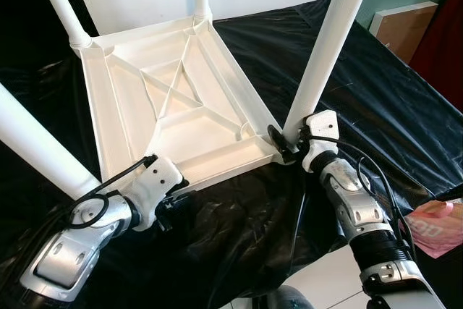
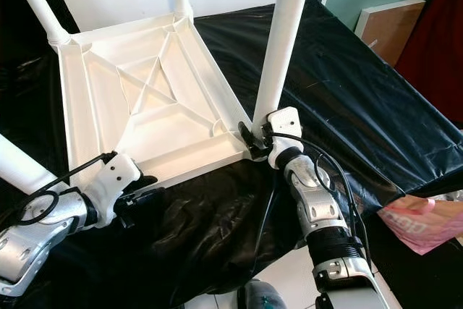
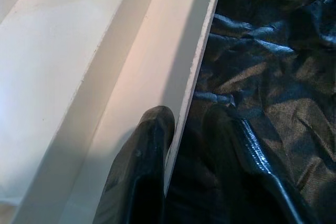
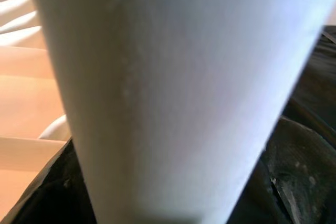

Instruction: Building children table

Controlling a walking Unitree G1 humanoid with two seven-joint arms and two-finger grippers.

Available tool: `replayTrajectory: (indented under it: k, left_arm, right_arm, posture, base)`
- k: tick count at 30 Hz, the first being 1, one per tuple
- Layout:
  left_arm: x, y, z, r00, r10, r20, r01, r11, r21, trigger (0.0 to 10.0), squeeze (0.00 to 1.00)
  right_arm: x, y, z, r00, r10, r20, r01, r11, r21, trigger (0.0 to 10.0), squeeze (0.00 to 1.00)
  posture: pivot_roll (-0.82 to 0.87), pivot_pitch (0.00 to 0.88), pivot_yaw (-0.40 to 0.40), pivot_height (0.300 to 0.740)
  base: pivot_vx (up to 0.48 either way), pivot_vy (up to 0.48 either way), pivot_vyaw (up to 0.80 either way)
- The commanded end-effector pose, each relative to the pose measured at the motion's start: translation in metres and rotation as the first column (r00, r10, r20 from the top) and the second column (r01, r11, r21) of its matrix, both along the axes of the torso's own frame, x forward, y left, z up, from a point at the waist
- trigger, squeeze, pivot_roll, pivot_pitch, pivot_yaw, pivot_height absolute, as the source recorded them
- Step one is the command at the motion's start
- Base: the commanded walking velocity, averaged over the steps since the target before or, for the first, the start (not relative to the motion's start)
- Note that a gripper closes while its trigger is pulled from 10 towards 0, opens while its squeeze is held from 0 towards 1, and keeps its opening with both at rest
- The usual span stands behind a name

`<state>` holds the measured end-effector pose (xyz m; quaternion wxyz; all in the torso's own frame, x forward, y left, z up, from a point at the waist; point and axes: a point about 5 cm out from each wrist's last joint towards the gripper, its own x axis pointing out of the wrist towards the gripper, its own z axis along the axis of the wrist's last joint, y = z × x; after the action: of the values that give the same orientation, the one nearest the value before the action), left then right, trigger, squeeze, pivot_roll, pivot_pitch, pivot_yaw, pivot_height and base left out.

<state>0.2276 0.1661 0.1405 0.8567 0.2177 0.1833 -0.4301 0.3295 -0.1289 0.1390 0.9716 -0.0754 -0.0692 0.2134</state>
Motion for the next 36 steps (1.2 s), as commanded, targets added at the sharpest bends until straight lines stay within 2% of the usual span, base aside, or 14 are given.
replayTrajectory:
  k: [1,10,17,18,23,24,25,26,29,30,31,33,34,36]
  left_arm:
    - [-0.024,-0.014,-0.019,0.969,-0.157,-0.189,0.147,0.987,-0.067,0.0,0.0]
    - [-0.04,-0.005,-0.023,0.948,-0.166,-0.273,0.159,0.986,-0.047,0.0,0.0]
    - [-0.046,0.008,-0.028,0.942,-0.145,-0.301,0.152,0.988,0.0,0.0,0.0]
    - [-0.036,0.01,-0.027,0.962,-0.108,-0.25,0.118,0.993,0.026,9.3,0.0]
    - [-0.027,0.008,-0.023,0.976,-0.094,-0.195,0.1,0.995,0.022,10.0,0.0]
    - [-0.019,0.005,-0.018,0.987,-0.078,-0.141,0.078,0.997,-0.001,10.0,0.0]
    - [-0.019,0.005,-0.018,0.987,-0.078,-0.141,0.078,0.997,-0.001,10.0,0.0]
    - [-0.013,-0.001,-0.01,0.993,-0.079,-0.086,0.074,0.996,-0.055,10.0,0.0]
    - [-0.013,-0.001,-0.01,0.993,-0.079,-0.086,0.074,0.996,-0.055,10.0,0.0]
    - [-0.009,-0.009,-0.001,0.996,-0.084,-0.04,0.078,0.988,-0.135,10.0,1.0]
    - [-0.009,-0.009,-0.001,0.996,-0.084,-0.04,0.078,0.988,-0.135,10.0,1.0]
    - [-0.004,-0.028,0.019,0.994,-0.085,0.068,0.101,0.952,-0.288,10.0,1.0]
    - [-0.003,-0.034,0.027,0.99,-0.081,0.111,0.115,0.935,-0.335,10.0,0.0]
    - [-0.001,-0.037,0.031,0.988,-0.07,0.14,0.117,0.925,-0.361,10.0,0.0]
  right_arm:
    - [0.002,0.01,-0.004,0.999,0.034,-0.034,-0.035,0.999,-0.016,10.0,0.0]
    - [0.002,0.007,-0.009,0.998,0.042,-0.04,-0.043,0.999,-0.023,10.0,0.0]
    - [-0.003,0.019,-0.011,0.994,0.104,-0.038,-0.104,0.995,-0.009,10.0,0.0]
    - [-0.004,0.022,-0.011,0.993,0.115,-0.036,-0.115,0.993,0.0,10.0,0.0]
    - [-0.005,0.023,-0.011,0.992,0.117,-0.036,-0.117,0.993,0.005,10.0,0.0]
    - [-0.006,0.022,-0.011,0.993,0.112,-0.033,-0.111,0.994,0.014,10.0,0.0]
    - [-0.006,0.022,-0.011,0.993,0.112,-0.033,-0.111,0.994,0.014,10.0,0.0]
    - [-0.008,0.021,-0.011,0.995,0.098,-0.025,-0.097,0.995,0.025,10.0,0.0]
    - [-0.008,0.021,-0.011,0.995,0.098,-0.025,-0.097,0.995,0.025,10.0,0.0]
    - [-0.009,0.018,-0.009,0.998,0.066,-0.011,-0.065,0.997,0.047,10.0,0.0]
    - [-0.009,0.018,-0.009,0.998,0.066,-0.011,-0.065,0.997,0.047,10.0,0.0]
    - [-0.016,0.008,-0.006,1.0,-0.009,0.018,0.007,0.994,0.109,10.0,0.0]
    - [-0.019,0.004,-0.005,0.999,-0.034,0.025,0.03,0.99,0.137,10.0,0.0]
    - [-0.021,0.001,-0.004,0.998,-0.048,0.037,0.042,0.988,0.151,10.0,0.0]
  posture:
    - [0.04,0.157,-0.026,0.74]
    - [0.03,0.163,-0.016,0.74]
    - [0.04,0.165,-0.018,0.74]
    - [0.04,0.166,-0.022,0.74]
    - [0.04,0.165,-0.025,0.74]
    - [0.04,0.165,-0.029,0.74]
    - [0.04,0.165,-0.029,0.74]
    - [0.04,0.164,-0.03,0.74]
    - [0.04,0.164,-0.03,0.74]
    - [0.04,0.163,-0.033,0.74]
    - [0.04,0.163,-0.033,0.74]
    - [0.03,0.164,-0.032,0.74]
    - [0.03,0.164,-0.03,0.74]
    - [0.02,0.164,-0.029,0.74]
  base:
    - [0.0,0.0,0.0]
    - [0.0,0.0,0.0]
    - [0.0,0.0,0.0]
    - [0.0,0.0,0.0]
    - [0.0,0.0,0.0]
    - [0.0,0.0,0.0]
    - [0.0,0.0,0.0]
    - [0.0,0.0,0.0]
    - [0.0,0.0,0.0]
    - [0.0,0.0,0.0]
    - [0.0,0.0,0.0]
    - [0.0,0.0,0.0]
    - [0.0,0.0,0.0]
    - [0.0,0.0,0.0]
